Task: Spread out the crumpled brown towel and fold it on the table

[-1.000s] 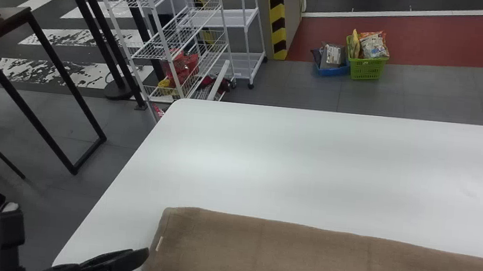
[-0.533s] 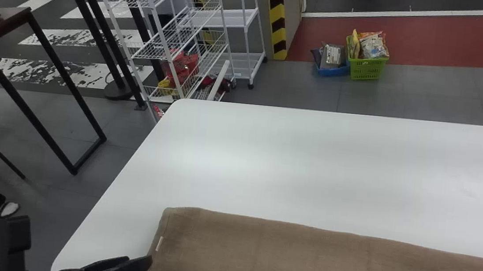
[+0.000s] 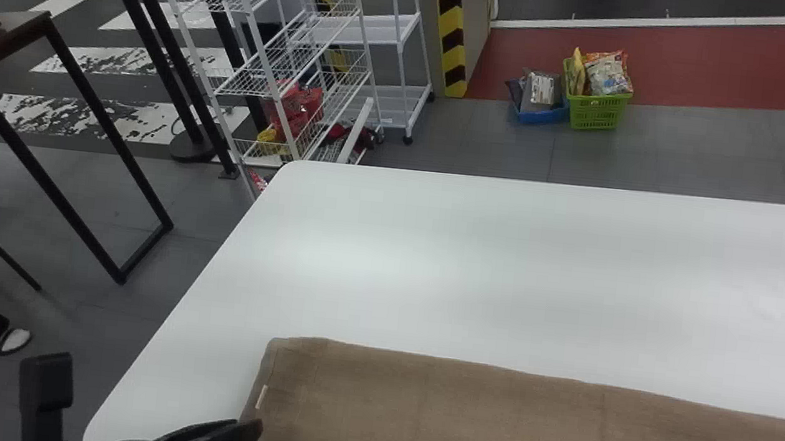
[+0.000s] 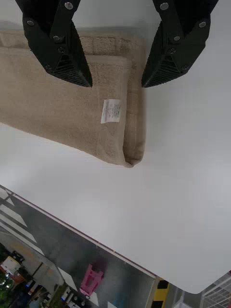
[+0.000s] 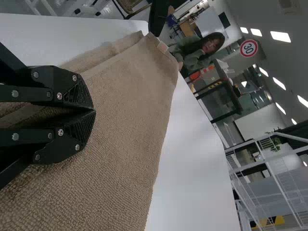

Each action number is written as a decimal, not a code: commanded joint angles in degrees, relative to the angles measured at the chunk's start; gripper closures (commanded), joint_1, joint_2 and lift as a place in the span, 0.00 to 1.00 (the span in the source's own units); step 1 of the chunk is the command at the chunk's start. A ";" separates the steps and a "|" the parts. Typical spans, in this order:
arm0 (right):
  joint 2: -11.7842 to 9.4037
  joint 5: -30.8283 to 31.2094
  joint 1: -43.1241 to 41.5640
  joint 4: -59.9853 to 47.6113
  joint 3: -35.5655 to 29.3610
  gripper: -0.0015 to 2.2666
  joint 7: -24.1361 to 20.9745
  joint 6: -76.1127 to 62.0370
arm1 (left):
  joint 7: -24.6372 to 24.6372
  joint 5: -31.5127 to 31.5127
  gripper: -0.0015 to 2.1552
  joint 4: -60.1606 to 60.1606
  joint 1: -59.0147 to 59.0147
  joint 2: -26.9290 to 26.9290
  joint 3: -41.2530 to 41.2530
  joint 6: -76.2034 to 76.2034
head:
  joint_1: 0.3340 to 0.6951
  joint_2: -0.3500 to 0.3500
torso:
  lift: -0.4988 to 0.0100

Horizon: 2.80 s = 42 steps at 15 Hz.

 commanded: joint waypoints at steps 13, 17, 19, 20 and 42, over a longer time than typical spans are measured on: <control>0.00 -0.06 -0.34 1.31 -0.39 0.43 0.00 -0.19 | -2.44 1.95 0.84 -10.94 -2.37 -0.24 4.72 24.31 | 1.00 1.00 | 0.73; 0.00 -0.15 -0.78 2.28 -0.39 0.43 -0.08 -0.89 | -3.76 4.33 0.84 -12.26 -7.82 -0.24 9.56 24.31 | 1.00 1.00 | 0.73; 0.00 -0.15 -0.78 2.46 -0.57 0.43 -0.17 -1.07 | -3.93 4.24 0.84 -12.70 -8.00 -0.24 9.91 24.31 | 1.00 1.00 | 0.73; 0.00 -0.15 -0.78 2.81 -0.92 0.43 -0.17 -1.42 | -3.93 3.97 0.84 -13.49 -7.56 -0.24 10.17 24.31 | 1.00 1.00 | 0.73; 0.00 -5.86 -0.34 0.35 -0.57 0.00 -1.05 -7.05 | 1.69 -10.44 0.00 -13.93 1.41 -0.24 -2.48 24.31 | 1.00 1.00 | 0.73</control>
